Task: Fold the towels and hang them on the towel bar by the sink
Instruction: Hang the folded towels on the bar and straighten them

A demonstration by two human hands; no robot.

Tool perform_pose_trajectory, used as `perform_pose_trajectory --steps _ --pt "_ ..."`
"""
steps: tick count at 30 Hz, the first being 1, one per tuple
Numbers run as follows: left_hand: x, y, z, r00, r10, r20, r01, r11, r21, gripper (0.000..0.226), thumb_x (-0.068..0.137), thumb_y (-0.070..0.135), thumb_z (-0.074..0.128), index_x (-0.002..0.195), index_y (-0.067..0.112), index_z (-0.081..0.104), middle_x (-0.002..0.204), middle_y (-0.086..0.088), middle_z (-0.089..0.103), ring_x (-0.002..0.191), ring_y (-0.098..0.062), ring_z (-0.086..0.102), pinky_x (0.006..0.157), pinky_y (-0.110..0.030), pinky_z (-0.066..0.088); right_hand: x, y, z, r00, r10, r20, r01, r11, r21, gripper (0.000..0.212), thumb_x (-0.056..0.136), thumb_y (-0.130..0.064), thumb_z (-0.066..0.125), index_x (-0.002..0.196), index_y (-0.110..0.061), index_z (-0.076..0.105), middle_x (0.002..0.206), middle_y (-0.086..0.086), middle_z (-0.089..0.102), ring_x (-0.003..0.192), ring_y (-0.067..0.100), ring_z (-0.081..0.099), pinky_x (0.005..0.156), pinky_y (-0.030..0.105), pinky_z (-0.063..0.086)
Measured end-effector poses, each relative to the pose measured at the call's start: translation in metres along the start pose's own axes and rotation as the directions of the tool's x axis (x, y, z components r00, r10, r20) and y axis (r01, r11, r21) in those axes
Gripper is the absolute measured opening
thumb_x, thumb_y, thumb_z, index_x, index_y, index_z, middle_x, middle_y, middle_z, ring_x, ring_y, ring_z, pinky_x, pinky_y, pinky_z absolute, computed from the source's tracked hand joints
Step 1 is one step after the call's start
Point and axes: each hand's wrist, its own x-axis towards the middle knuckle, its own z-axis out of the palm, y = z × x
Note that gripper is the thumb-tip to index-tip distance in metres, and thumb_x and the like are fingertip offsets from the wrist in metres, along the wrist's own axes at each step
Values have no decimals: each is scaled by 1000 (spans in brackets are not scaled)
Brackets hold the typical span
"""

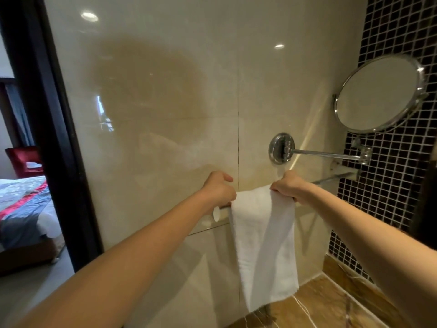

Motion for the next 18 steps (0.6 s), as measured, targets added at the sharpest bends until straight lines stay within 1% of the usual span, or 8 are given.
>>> perform_pose_trajectory --steps 2,5,8,10,11,14,16,18 --pt "-1 0 3 1000 17 -7 -17 999 39 48 76 -9 57 118 12 53 119 -19 57 108 -33 59 90 -42 55 -1 -1 -1 1000 -15 -5 15 999 -51 18 81 -16 62 89 -3 54 85 15 58 82 30 61 59 32 48" --pt "-2 -1 5 999 37 -29 -34 994 105 47 73 -3 54 114 18 53 117 -15 59 108 -35 60 89 -43 55 -4 -1 -4 999 -32 20 33 997 -64 13 82 -12 58 86 -1 54 77 13 50 74 27 51 53 27 38" --pt "-1 -1 3 996 56 -70 -46 990 134 42 74 -2 57 110 17 54 118 -14 57 102 -33 62 84 -41 57 -6 -3 -6 999 -47 21 48 997 -53 8 83 -8 53 78 -2 52 72 10 47 72 26 48 55 27 37" --pt "-2 -2 2 992 92 -88 -75 980 183 39 76 -1 59 111 16 54 119 -13 55 99 -31 62 82 -41 57 -6 -5 -5 997 -71 16 72 996 -46 12 82 -5 52 70 -3 53 68 10 47 68 25 47 54 27 35" --pt "-2 -2 2 988 126 -85 -103 967 234 39 77 1 60 113 14 54 120 -12 54 101 -30 61 84 -41 56 -5 -5 -4 997 -80 13 81 995 -53 12 81 -4 52 70 -2 55 67 11 48 68 25 47 54 27 36" --pt "-6 -4 4 973 230 -31 -185 849 494 41 82 4 58 121 12 54 124 -12 53 110 -30 55 96 -40 48 -2 0 1 995 -101 18 103 989 -107 15 81 -6 57 83 6 67 77 14 60 73 26 55 59 28 43" --pt "-10 -6 5 968 251 4 -206 783 587 41 84 6 57 124 12 53 125 -12 52 114 -30 53 102 -40 41 0 3 4 993 -119 17 120 981 -153 18 81 -9 60 89 1 72 90 16 67 84 29 62 67 28 47" --pt "-12 -9 5 967 252 40 -219 737 639 36 86 9 57 122 11 54 123 -12 53 112 -30 53 105 -41 38 -1 2 5 987 -162 -1 159 967 -199 17 81 -12 60 89 -6 75 96 15 69 91 28 64 69 25 44"
